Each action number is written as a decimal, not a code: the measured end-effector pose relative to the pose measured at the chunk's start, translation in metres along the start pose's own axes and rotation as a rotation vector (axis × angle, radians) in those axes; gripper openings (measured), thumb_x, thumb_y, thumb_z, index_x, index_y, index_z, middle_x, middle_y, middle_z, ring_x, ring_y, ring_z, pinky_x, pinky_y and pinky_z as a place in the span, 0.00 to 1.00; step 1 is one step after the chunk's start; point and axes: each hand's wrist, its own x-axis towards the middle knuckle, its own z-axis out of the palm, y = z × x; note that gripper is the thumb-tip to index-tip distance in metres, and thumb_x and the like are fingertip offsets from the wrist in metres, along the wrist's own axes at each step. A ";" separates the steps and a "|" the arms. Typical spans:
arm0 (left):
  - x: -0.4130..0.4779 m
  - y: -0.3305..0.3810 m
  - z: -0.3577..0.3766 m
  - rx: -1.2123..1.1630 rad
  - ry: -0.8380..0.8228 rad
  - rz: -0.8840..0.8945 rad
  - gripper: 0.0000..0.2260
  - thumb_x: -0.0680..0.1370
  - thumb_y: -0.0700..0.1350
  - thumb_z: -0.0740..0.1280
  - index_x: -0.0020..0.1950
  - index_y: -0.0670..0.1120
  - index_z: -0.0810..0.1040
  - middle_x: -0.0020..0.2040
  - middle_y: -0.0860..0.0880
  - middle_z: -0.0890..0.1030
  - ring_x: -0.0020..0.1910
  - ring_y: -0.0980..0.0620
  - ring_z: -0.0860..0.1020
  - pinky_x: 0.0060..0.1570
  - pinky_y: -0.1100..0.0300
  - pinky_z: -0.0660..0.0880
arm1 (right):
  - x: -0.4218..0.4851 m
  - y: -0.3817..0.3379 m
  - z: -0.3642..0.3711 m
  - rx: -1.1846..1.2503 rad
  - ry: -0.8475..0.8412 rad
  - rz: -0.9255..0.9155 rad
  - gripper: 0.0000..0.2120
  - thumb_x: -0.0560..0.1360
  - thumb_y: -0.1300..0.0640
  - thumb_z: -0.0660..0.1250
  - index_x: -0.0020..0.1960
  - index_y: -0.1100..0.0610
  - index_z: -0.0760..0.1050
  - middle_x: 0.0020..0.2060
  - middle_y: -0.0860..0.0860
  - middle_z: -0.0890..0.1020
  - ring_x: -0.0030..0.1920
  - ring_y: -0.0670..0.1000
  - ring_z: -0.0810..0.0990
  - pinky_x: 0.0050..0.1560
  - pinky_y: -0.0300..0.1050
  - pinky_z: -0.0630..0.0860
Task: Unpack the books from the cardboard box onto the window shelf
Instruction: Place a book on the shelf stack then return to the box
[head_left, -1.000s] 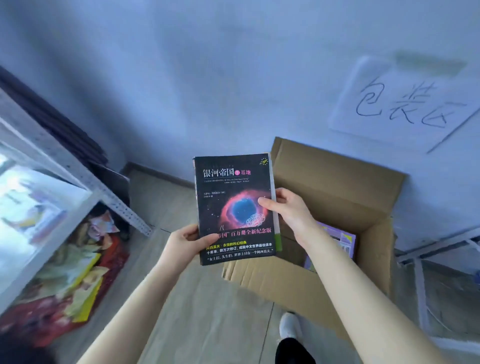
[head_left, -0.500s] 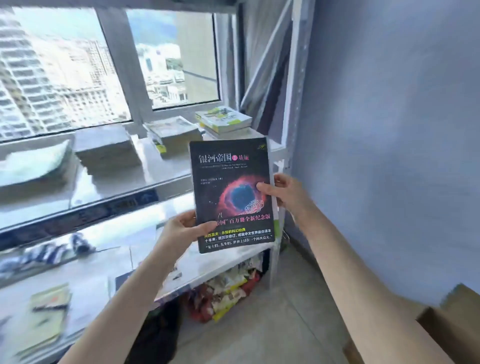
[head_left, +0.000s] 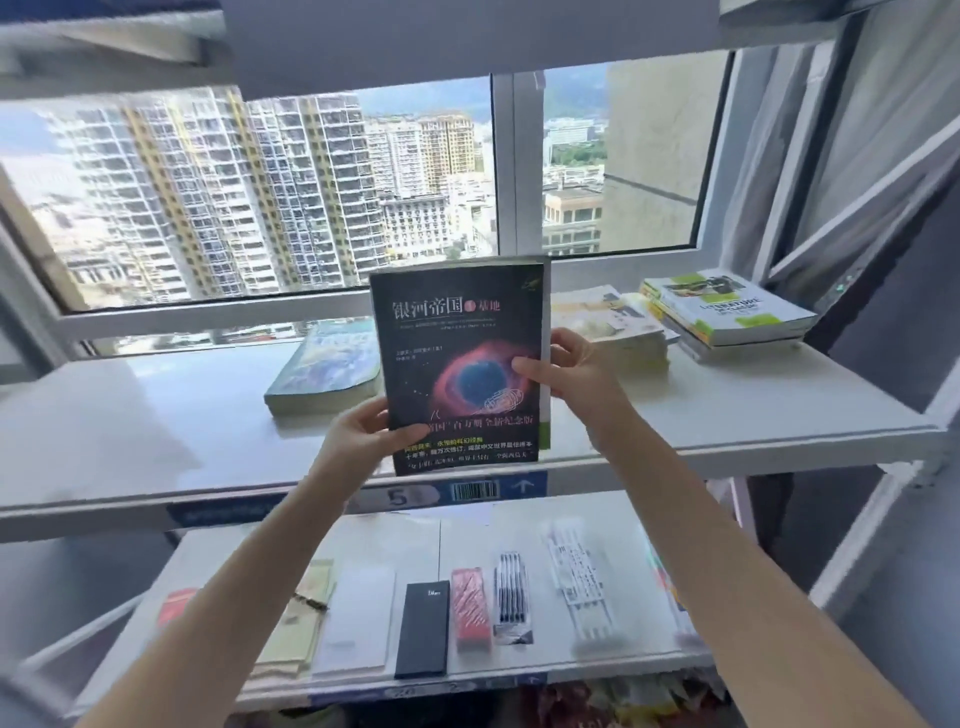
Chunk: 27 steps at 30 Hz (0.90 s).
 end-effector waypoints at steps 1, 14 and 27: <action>0.011 -0.004 -0.007 0.014 0.015 0.007 0.17 0.69 0.36 0.74 0.56 0.48 0.82 0.44 0.53 0.86 0.39 0.58 0.84 0.38 0.70 0.77 | 0.013 0.006 0.006 0.000 -0.013 -0.003 0.09 0.69 0.63 0.73 0.45 0.52 0.79 0.42 0.48 0.86 0.41 0.49 0.84 0.41 0.40 0.79; 0.072 -0.071 -0.042 0.054 0.104 0.096 0.16 0.69 0.36 0.74 0.53 0.52 0.82 0.48 0.54 0.86 0.45 0.54 0.84 0.43 0.66 0.78 | 0.079 0.069 0.042 -0.040 -0.149 -0.009 0.10 0.72 0.64 0.71 0.51 0.55 0.76 0.46 0.50 0.85 0.46 0.52 0.84 0.47 0.43 0.80; 0.061 -0.080 -0.031 0.721 0.100 0.040 0.26 0.81 0.45 0.57 0.78 0.53 0.51 0.68 0.47 0.75 0.63 0.42 0.75 0.55 0.53 0.71 | 0.087 0.073 0.042 -0.170 -0.192 -0.031 0.13 0.75 0.65 0.66 0.51 0.48 0.75 0.46 0.48 0.83 0.46 0.47 0.82 0.52 0.48 0.78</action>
